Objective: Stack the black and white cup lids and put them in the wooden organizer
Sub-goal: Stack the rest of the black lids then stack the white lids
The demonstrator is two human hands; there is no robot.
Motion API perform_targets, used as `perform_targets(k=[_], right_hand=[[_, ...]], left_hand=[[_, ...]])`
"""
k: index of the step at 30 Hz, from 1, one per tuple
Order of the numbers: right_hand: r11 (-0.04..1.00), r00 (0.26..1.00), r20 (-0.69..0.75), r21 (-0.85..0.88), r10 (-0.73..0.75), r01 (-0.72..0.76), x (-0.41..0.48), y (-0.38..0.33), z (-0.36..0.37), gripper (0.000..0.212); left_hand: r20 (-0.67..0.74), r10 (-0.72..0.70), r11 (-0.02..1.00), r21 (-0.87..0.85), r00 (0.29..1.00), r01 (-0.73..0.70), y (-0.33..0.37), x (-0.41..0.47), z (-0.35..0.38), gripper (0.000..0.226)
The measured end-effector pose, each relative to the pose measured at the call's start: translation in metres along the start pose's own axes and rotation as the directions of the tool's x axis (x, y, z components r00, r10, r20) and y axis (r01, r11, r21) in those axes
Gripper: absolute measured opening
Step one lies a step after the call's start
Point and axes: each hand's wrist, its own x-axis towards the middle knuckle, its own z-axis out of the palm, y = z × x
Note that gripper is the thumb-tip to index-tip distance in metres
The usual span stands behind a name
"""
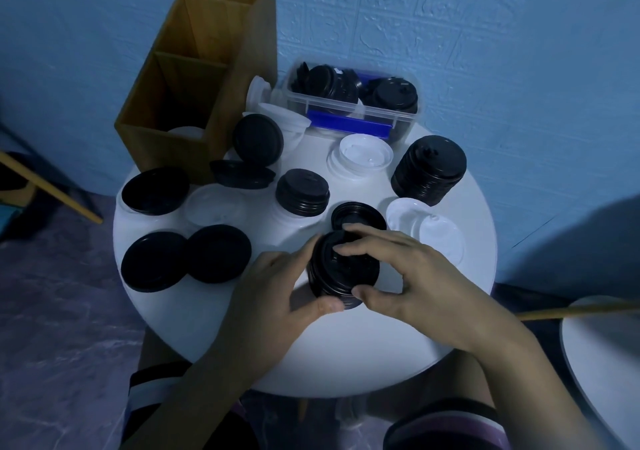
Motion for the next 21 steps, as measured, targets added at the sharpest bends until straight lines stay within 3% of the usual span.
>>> perform_targets(k=[7, 12, 21], right_hand=[[0.999, 0.999, -0.039, -0.023, 0.022, -0.023, 0.004, -0.012, 0.003, 0.040], [0.996, 0.998, -0.061, -0.085, 0.016, -0.021, 0.003, -0.017, 0.005, 0.050], [0.994, 0.999, -0.002, -0.100, -0.036, 0.036, 0.004, -0.011, 0.005, 0.049]], left_hand=[[0.009, -0.002, 1.000, 0.011, 1.000, 0.002, 0.001, -0.001, 0.000, 0.080], [0.017, -0.002, 1.000, 0.022, 1.000, 0.002, 0.003, 0.002, -0.001, 0.073], [-0.006, 0.019, 0.999, 0.042, 1.000, -0.019, 0.004, 0.001, -0.001, 0.066]])
